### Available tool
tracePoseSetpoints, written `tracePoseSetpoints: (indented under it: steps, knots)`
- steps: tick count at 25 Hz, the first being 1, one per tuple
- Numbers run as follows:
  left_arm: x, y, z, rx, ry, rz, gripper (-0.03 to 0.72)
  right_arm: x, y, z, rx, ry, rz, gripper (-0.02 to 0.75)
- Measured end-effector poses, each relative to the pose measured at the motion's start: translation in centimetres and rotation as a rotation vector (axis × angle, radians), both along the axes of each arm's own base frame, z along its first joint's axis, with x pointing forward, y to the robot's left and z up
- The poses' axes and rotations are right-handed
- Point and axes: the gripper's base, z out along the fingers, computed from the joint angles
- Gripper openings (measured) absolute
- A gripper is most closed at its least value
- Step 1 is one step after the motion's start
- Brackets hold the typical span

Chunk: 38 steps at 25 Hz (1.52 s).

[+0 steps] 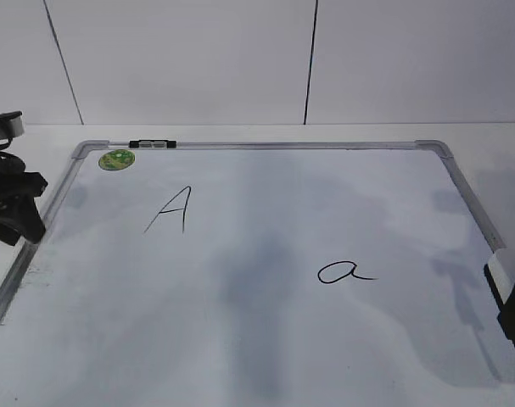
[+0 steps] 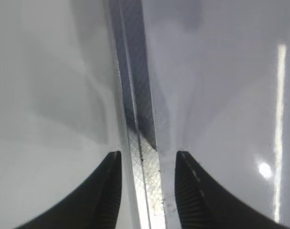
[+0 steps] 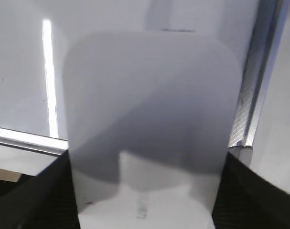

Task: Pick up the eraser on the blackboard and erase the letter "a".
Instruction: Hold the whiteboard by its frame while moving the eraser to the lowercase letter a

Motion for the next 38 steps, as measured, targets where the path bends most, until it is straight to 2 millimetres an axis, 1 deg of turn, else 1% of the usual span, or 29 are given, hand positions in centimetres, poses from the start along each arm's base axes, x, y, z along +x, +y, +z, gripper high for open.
tracePoseSetpoints:
  steps: [3,6,10,17,22,33,35,38]
  knots:
    - [0.0,0.0,-0.8,-0.002,0.031,-0.003,0.281,0.0,0.0,0.0,0.000,0.000,0.000,0.556]
    - [0.0,0.0,-1.2,-0.004,0.042,-0.002,0.279,0.0,0.0,0.0,0.001,0.000,0.000,0.556]
    - [0.0,-0.1,-1.2,-0.006,0.041,-0.002,0.228,0.0,0.0,0.0,0.004,0.000,-0.002,0.556]
    - [0.0,-0.1,-1.2,-0.008,0.040,-0.003,0.207,0.0,0.0,0.0,0.004,0.000,-0.002,0.556]
    - [0.0,-0.1,-1.2,-0.006,0.040,-0.004,0.161,0.0,0.0,0.0,0.004,0.000,-0.002,0.556]
    - [0.2,0.0,-1.6,-0.007,0.054,-0.002,0.146,0.0,0.0,0.0,0.004,0.001,-0.002,0.556]
    - [0.2,0.0,-1.6,-0.007,0.054,-0.002,0.118,0.0,0.0,0.0,0.004,0.001,-0.002,0.555]
    - [0.1,0.2,-1.6,-0.010,0.057,0.005,0.043,0.0,0.0,0.0,0.004,0.001,-0.002,0.556]
